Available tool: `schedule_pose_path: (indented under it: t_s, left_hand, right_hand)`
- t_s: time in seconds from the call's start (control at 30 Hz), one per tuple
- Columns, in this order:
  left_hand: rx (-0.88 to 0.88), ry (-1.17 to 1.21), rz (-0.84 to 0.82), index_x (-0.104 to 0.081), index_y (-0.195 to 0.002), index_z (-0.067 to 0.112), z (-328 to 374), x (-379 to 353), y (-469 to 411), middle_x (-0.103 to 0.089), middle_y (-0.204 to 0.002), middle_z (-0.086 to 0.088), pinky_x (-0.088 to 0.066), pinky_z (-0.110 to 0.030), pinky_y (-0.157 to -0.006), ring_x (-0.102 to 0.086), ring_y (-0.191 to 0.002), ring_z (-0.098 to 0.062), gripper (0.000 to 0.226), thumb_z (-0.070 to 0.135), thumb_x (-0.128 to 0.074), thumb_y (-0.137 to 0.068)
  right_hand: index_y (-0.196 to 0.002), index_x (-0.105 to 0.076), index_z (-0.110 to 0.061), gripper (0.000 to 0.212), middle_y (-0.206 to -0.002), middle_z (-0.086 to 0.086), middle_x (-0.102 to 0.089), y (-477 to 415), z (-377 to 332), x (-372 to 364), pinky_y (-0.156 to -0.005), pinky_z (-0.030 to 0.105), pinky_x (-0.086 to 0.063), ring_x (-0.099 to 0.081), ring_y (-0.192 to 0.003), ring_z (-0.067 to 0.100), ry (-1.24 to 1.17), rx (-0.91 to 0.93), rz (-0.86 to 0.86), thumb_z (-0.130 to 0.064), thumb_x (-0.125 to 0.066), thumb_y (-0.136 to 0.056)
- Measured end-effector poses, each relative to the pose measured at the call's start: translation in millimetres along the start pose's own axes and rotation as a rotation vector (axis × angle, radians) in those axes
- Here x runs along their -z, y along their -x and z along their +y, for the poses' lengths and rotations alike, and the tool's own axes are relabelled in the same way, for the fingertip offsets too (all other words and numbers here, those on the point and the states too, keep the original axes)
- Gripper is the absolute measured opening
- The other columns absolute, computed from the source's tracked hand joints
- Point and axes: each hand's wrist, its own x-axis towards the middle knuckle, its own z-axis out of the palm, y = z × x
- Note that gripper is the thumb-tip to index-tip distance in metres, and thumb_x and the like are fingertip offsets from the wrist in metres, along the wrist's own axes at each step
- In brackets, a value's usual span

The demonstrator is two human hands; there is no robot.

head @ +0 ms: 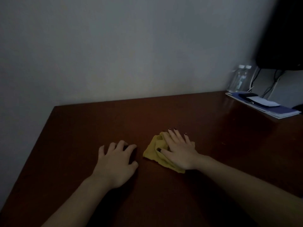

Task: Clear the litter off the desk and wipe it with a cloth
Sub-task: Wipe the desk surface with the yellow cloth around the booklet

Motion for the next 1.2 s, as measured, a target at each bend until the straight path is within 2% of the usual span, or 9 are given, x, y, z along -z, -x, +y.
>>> schedule_pose_path:
  t_s: [0.1,0.37,0.47,0.6,0.7,0.87,0.97,1.07,1.2]
  left_hand:
    - [0.031,0.016,0.021,-0.014,-0.147,0.036,0,5,-28,-0.012,-0.156,0.006,-0.001,-0.052,-0.116,-0.004,-0.144,-0.020,0.057,0.049,-0.032,-0.094]
    - [0.206,0.002,0.042,0.010,-0.147,0.040,-9,-18,-63,0.013,-0.158,0.006,0.007,-0.053,-0.115,0.017,-0.144,-0.020,0.063,0.062,-0.005,-0.090]
    - [0.213,-0.008,0.038,0.010,-0.147,0.040,-9,-18,-63,0.013,-0.158,0.006,0.007,-0.053,-0.114,0.017,-0.144,-0.020,0.064,0.063,-0.004,-0.088]
    - [0.208,0.004,0.055,0.005,-0.148,0.040,-7,-14,-59,0.009,-0.159,0.006,0.006,-0.052,-0.115,0.014,-0.145,-0.020,0.063,0.062,-0.008,-0.090]
    - [0.206,0.016,0.049,0.001,-0.148,0.040,-5,-10,-59,0.007,-0.159,0.005,0.005,-0.052,-0.115,0.012,-0.145,-0.020,0.061,0.061,-0.012,-0.092]
    - [0.203,0.027,0.040,0.000,-0.148,0.040,-5,-9,-59,0.007,-0.159,0.006,0.004,-0.052,-0.115,0.011,-0.146,-0.020,0.061,0.062,-0.012,-0.093]
    - [0.197,0.043,0.057,-0.002,-0.148,0.040,-6,-11,-59,0.005,-0.159,0.006,0.004,-0.052,-0.115,0.010,-0.146,-0.019,0.061,0.061,-0.013,-0.093]
    - [0.200,0.045,0.059,-0.001,-0.149,0.039,-7,-12,-60,0.006,-0.159,0.005,0.004,-0.053,-0.115,0.011,-0.146,-0.020,0.061,0.061,-0.013,-0.093]
    - [0.193,0.008,0.051,0.003,-0.149,0.038,-6,-15,-60,0.011,-0.159,0.003,0.007,-0.054,-0.114,0.014,-0.145,-0.023,0.062,0.060,-0.009,-0.092]
  right_hand:
    - [-0.149,0.004,-0.034,0.072,-0.158,-0.009,0.008,-30,11,0,-0.110,0.035,0.014,0.019,-0.142,0.010,0.011,0.063,0.071,-0.066,-0.018,-0.087]
    - [-0.150,0.002,-0.031,0.067,-0.159,-0.005,0.005,-110,75,34,-0.115,0.042,0.005,0.008,-0.145,0.016,0.129,-0.046,0.026,-0.062,-0.016,-0.093]
    - [-0.148,-0.014,-0.033,0.071,-0.157,-0.002,-0.014,-110,80,36,-0.114,0.042,-0.011,-0.014,-0.142,0.024,0.139,-0.022,0.167,-0.068,-0.024,-0.087]
    - [-0.130,-0.044,-0.029,0.065,-0.127,0.004,-0.048,-99,67,39,-0.095,0.042,-0.036,-0.045,-0.116,0.027,0.122,-0.213,0.527,-0.070,-0.043,-0.080]
    - [-0.130,-0.045,-0.024,0.045,-0.129,0.004,-0.053,-95,47,42,-0.094,0.041,-0.041,-0.049,-0.116,0.028,-0.119,-0.286,0.493,-0.047,-0.047,-0.091]
    - [-0.135,-0.042,-0.032,0.048,-0.125,-0.005,-0.057,-75,14,51,-0.092,0.036,-0.040,-0.049,-0.111,0.015,-0.101,0.319,0.373,-0.010,-0.047,-0.092]
    - [-0.131,-0.048,-0.025,0.049,-0.122,-0.003,-0.060,-70,14,59,-0.091,0.029,-0.044,-0.055,-0.108,0.013,-0.100,0.437,0.379,-0.003,-0.047,-0.088]
    - [-0.137,-0.043,-0.019,0.047,-0.138,0.004,-0.050,-80,34,56,-0.103,0.040,-0.038,-0.045,-0.127,0.023,-0.048,0.164,0.402,-0.015,-0.049,-0.090]
    - [-0.147,-0.007,-0.043,0.054,-0.158,-0.011,-0.004,-104,41,23,-0.115,0.054,-0.003,0.000,-0.145,0.024,-0.036,-0.077,0.017,-0.051,-0.026,-0.097]
